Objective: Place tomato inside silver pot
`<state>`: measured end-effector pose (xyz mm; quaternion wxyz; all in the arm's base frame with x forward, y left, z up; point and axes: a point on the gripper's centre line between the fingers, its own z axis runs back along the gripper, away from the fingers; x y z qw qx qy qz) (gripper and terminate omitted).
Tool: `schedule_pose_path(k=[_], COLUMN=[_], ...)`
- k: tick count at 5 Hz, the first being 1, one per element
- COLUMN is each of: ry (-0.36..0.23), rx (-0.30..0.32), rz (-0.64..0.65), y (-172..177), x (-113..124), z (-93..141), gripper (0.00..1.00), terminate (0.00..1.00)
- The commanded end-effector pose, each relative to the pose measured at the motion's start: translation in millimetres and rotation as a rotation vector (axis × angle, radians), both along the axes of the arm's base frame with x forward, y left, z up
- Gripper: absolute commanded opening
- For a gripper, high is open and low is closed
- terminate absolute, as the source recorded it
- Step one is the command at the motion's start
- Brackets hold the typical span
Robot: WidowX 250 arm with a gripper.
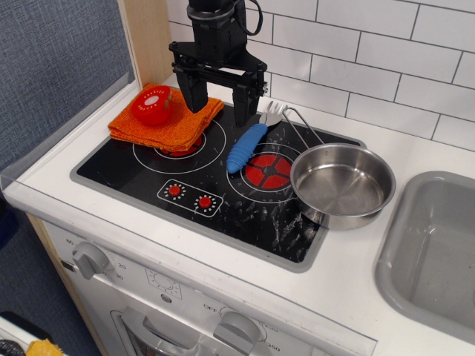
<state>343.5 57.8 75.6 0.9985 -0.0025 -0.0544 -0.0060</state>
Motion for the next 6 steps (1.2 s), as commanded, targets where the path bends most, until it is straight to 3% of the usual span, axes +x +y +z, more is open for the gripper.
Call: schedule_pose_path(k=[1, 2, 4, 6], ry=[0.000, -0.004, 0.008, 0.055], rx=[0.000, -0.001, 0.070, 0.016], rz=[0.000, 0.057, 0.223, 0.247], y=[0.0, 27.1, 101.1, 121.6], x=[0.0, -0.3, 2.8, 17.4], z=[0.0, 4.2, 12.4, -19.7], gripper=[1.00, 1.00, 1.00, 1.00], terminate=[0.00, 0.00, 0.00, 0.00])
